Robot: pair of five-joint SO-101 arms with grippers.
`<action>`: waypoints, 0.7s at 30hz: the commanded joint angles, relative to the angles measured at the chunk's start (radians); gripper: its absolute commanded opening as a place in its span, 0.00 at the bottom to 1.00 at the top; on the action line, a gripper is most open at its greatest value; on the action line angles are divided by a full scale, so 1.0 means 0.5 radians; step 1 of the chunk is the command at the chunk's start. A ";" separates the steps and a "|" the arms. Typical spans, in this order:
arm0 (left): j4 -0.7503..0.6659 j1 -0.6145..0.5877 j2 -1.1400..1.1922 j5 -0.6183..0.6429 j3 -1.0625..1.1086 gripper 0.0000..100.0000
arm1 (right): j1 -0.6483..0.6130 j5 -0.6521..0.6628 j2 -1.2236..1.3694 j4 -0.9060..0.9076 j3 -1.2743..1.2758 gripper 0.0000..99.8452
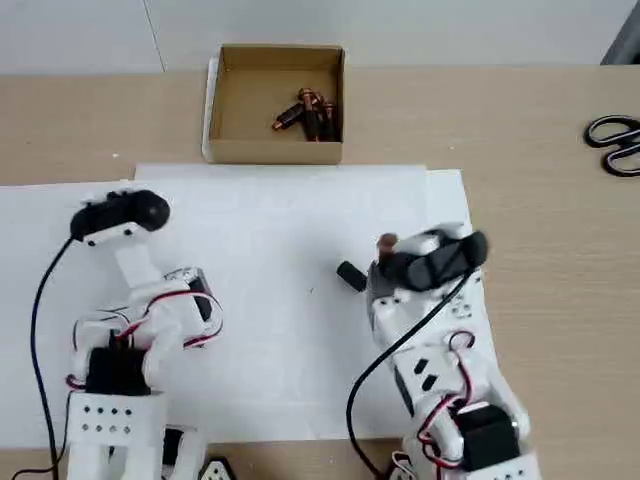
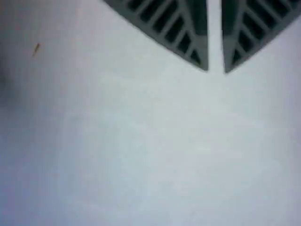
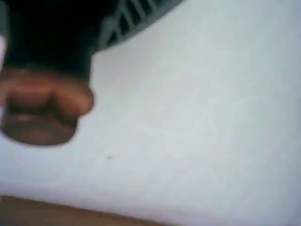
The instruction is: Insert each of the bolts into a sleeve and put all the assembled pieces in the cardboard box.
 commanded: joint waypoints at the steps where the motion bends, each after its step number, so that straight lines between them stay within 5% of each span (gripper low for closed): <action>1: 0.049 -0.012 0.034 -0.006 -0.155 0.01 | 0.032 -0.120 0.582 0.097 -0.620 0.00; 21: 0.334 -0.012 0.028 0.046 -0.210 0.01 | 0.032 -0.209 3.307 0.324 -3.167 0.00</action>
